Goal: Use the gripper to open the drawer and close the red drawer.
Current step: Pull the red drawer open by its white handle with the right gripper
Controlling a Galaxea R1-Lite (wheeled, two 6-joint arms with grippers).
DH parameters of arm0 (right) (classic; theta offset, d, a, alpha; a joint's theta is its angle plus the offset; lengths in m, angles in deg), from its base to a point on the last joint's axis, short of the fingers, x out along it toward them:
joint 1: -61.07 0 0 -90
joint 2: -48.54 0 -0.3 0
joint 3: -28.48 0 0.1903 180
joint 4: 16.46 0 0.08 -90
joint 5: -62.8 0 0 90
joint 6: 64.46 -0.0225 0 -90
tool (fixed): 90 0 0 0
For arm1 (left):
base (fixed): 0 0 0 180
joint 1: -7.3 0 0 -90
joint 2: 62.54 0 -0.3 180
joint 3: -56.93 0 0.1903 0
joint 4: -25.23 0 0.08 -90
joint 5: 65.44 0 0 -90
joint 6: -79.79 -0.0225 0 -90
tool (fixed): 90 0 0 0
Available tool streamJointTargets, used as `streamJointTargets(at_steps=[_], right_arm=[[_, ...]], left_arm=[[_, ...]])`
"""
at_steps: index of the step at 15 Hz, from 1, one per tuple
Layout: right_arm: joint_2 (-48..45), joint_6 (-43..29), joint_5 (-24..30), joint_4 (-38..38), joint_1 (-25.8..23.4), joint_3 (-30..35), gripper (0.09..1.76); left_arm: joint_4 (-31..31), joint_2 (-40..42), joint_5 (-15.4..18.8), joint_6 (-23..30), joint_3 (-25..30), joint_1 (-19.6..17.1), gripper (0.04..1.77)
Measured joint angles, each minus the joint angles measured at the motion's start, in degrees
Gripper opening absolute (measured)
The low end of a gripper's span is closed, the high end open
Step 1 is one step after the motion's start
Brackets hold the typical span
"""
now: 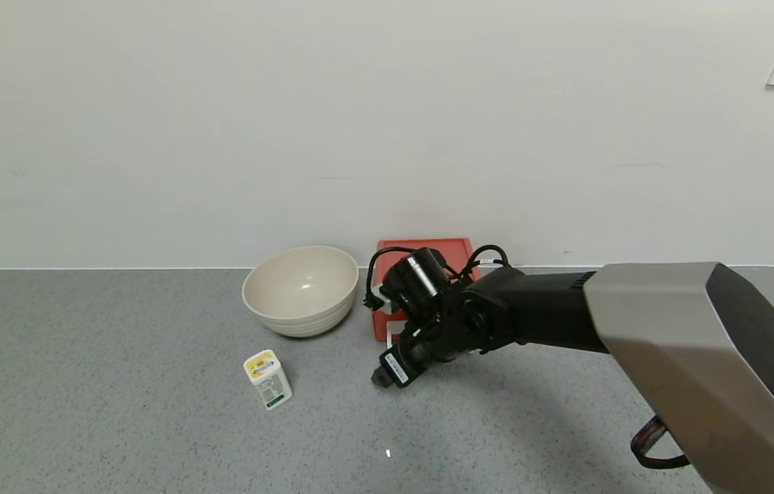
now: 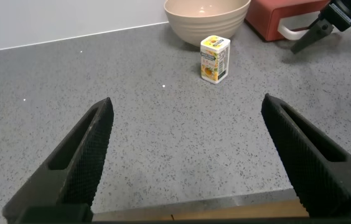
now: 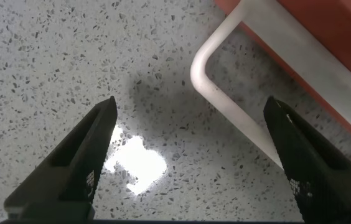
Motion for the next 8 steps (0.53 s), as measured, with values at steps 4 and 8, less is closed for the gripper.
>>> streamJointTargets(at_steps=[4,8], right_arm=[[-0.2,-1.3,0.2,-2.2,0.5,0.0,1.71],[-0.7,-3.4,1.7,-4.3,0.9,0.1,1.71]], left_arm=[[0.0,0.0,0.0,0.0,0.0,0.0,1.72],[0.0,0.0,0.0,0.0,0.0,0.0,1.72]])
